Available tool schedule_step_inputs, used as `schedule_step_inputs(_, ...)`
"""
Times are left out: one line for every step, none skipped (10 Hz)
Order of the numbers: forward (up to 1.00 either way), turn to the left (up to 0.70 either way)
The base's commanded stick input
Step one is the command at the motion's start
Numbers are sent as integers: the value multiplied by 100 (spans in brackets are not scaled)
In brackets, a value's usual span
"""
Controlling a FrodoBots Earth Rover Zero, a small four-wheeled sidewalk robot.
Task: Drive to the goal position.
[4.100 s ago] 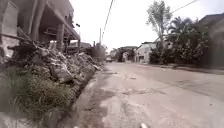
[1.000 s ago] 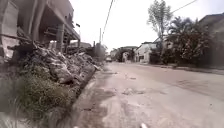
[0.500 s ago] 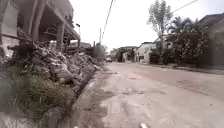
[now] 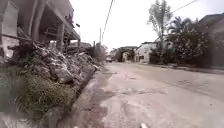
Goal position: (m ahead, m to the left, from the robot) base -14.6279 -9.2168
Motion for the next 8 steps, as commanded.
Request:
schedule_step_inputs(5, 0)
schedule_step_inputs(4, 0)
schedule_step_inputs(5, 0)
schedule_step_inputs(5, 0)
schedule_step_inputs(5, 0)
schedule_step_inputs(4, 0)
schedule_step_inputs(5, 0)
schedule_step_inputs(4, 0)
